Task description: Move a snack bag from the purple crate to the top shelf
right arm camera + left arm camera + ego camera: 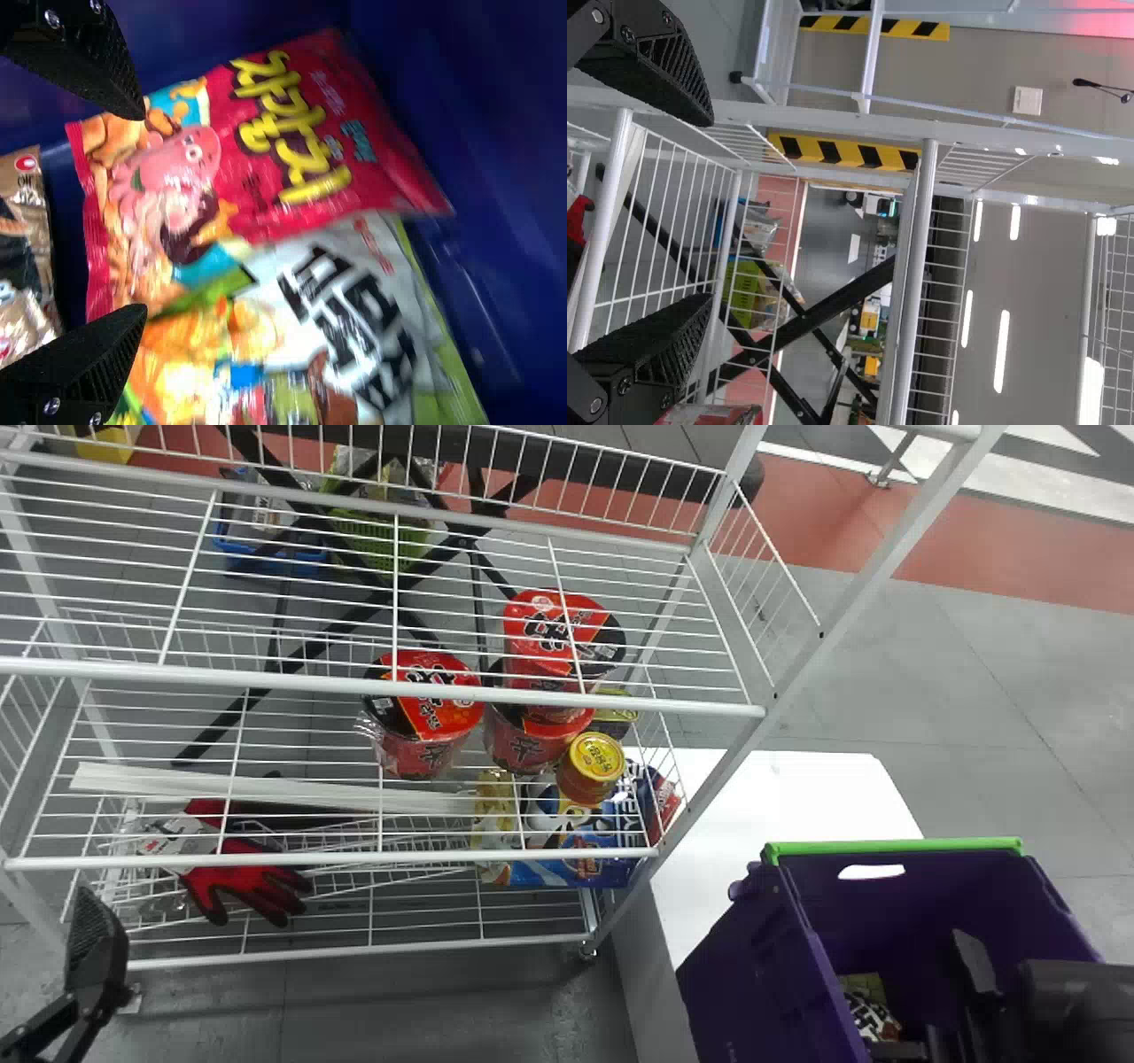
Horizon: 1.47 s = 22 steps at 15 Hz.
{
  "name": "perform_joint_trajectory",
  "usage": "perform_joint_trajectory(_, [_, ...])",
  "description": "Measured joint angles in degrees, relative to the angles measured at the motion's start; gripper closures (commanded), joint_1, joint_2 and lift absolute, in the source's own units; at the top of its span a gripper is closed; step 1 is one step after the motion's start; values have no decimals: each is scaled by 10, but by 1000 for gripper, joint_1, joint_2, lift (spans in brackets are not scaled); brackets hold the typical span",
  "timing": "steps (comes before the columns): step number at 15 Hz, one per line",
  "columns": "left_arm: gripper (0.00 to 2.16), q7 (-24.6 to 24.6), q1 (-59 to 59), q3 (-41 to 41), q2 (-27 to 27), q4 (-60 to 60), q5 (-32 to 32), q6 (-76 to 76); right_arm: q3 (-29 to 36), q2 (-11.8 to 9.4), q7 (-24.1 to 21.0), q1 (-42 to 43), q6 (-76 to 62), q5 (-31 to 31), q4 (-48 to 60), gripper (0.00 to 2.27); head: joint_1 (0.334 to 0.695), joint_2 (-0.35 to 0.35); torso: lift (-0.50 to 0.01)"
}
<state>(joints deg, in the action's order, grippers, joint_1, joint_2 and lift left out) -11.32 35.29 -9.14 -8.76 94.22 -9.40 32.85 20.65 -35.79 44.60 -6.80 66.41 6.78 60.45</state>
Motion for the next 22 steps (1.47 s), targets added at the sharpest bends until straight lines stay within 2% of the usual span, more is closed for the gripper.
perform_joint_trajectory(6, [124, -1, 0, 0, -2, -3, 0, 7, -48, 25, 4, 12, -20, -47, -6, -1, 695, -350, -451])
perform_joint_trajectory(10, [124, -2, 0, 2, -2, -8, 0, 7, -84, 38, -22, 18, -26, -97, -5, -1, 695, -350, -451])
perform_joint_trajectory(14, [124, -2, -1, 3, -2, -10, 0, 6, -104, 53, -64, 16, -57, -113, -5, 19, 695, -350, -451])
perform_joint_trajectory(17, [124, -2, -3, 3, 0, -14, 0, 6, -104, 60, -80, 11, -87, -110, -5, 265, 695, -350, -451])
perform_joint_trajectory(19, [124, -2, -5, 4, 1, -16, 0, 6, -103, 63, -89, 7, -99, -99, -5, 606, 695, -350, -451])
perform_joint_trajectory(21, [124, -2, -8, 4, 2, -19, 0, 6, -101, 66, -97, 5, -103, -92, -5, 1234, 695, -350, -451])
perform_joint_trajectory(22, [124, -2, -9, 3, 3, -21, -1, 6, -101, 67, -101, 3, -104, -88, -4, 1426, 695, -350, -451])
